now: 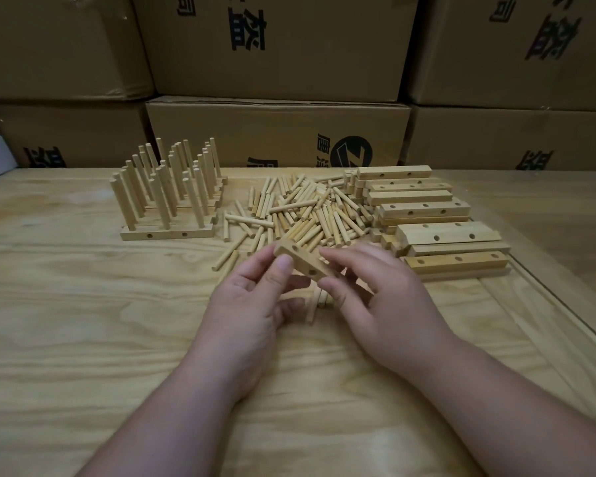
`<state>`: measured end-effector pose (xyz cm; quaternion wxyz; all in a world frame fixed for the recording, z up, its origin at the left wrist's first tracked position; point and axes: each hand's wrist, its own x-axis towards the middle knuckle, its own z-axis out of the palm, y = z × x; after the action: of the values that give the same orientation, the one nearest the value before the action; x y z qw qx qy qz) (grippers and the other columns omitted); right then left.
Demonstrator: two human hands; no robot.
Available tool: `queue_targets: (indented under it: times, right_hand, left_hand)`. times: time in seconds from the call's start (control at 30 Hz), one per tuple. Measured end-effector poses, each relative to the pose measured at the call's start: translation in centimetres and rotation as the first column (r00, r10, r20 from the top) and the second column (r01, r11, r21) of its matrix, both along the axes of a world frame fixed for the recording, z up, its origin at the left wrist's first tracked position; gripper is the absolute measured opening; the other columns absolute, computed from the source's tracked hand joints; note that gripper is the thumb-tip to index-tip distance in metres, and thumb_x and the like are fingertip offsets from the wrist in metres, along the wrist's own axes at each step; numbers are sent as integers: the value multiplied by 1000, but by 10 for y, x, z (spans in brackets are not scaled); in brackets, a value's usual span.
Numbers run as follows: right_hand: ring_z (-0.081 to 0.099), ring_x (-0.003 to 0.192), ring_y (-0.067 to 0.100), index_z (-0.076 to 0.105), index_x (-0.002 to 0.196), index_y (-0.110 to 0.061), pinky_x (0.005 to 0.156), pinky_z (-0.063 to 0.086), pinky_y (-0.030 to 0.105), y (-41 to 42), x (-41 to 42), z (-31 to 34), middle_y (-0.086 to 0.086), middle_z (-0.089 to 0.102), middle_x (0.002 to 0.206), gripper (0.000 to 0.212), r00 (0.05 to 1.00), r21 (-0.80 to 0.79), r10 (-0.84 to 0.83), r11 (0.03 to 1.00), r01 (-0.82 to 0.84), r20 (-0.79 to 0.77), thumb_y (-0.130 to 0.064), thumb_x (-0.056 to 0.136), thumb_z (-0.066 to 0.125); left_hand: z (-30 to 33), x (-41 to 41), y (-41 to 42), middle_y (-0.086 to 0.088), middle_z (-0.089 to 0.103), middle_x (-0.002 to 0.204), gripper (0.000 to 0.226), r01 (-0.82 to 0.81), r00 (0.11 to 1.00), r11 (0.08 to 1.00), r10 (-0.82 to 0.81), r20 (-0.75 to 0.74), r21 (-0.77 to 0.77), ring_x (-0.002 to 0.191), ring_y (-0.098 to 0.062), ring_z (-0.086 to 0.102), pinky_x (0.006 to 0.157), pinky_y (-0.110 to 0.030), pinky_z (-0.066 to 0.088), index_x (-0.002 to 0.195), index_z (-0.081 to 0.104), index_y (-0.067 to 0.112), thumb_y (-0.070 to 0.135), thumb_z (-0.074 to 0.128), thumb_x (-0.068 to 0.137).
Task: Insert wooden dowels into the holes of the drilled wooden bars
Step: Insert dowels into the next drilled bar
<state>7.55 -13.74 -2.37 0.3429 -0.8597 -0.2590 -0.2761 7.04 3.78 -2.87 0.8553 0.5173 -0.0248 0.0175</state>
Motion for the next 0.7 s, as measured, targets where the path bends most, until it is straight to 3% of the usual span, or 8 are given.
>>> queue_targets:
  times: [0.13, 0.2, 0.33, 0.43, 0.5, 0.6, 0.7]
  right_hand:
    - [58, 100, -3, 72, 118, -24, 87, 44, 14, -5, 4, -3, -27, 60, 100, 33, 995, 81, -38, 996, 46, -92, -40, 90, 63]
    - [59, 96, 0, 73, 114, -23, 83, 42, 10, -6, 5, -3, -25, 62, 98, 29, 993, 100, -42, 994, 53, -110, -38, 89, 65]
    - [61, 91, 5, 73, 110, -25, 78, 44, 10, -6, 5, -5, -21, 64, 96, 20, 991, 120, -31, 992, 47, -127, -27, 91, 72]
    - [63, 87, 7, 74, 106, -26, 74, 47, 12, -4, 5, -5, -20, 66, 94, 17, 992, 171, -25, 984, 46, -125, -23, 89, 76]
    - [65, 86, 9, 75, 102, -27, 72, 48, 13, -3, 3, -5, -17, 69, 92, 13, 988, 253, 11, 967, 30, -157, -25, 89, 76]
    - [66, 87, 10, 75, 100, -25, 73, 51, 20, -3, 2, -4, -15, 71, 89, 16, 978, 356, 44, 934, 32, -202, -35, 93, 65]
    - [59, 92, 2, 70, 110, -31, 80, 47, 22, -6, 6, -4, -19, 64, 101, 16, 964, 214, -58, 970, 116, -259, -35, 98, 58]
  left_hand:
    - [3, 3, 4, 1, 76, 106, 31, -41, 999, 992, 42, 7, -122, 89, -14, 73, 64, -25, 56, 117, 63, 21, 30, 62, 88]
    - [3, 4, 6, 3, 76, 105, 32, -67, 998, 982, 70, 6, -178, 88, -13, 73, 65, -27, 57, 120, 61, 23, 31, 62, 89]
    - [3, 7, 9, 5, 75, 100, 28, -122, 992, 956, 124, -11, -265, 87, -15, 74, 66, -30, 59, 116, 62, 27, 34, 62, 89]
    - [2, 6, 9, 5, 76, 104, 24, -88, 996, 973, 92, 10, -215, 95, -17, 75, 72, -31, 59, 117, 65, 29, 32, 61, 93]
    - [1, 4, 7, 3, 76, 112, 23, -47, 999, 986, 49, 14, -157, 99, -18, 74, 75, -29, 59, 122, 64, 29, 25, 55, 101]
    - [2, 6, 7, -1, 77, 107, 23, -96, 994, 977, 86, -60, -190, 88, -15, 74, 69, -29, 60, 123, 65, 20, 20, 52, 104]
    - [3, 9, 10, -2, 77, 91, 23, -167, 978, 954, 127, -167, -250, 75, -15, 73, 71, -34, 59, 118, 65, 10, 23, 53, 102]
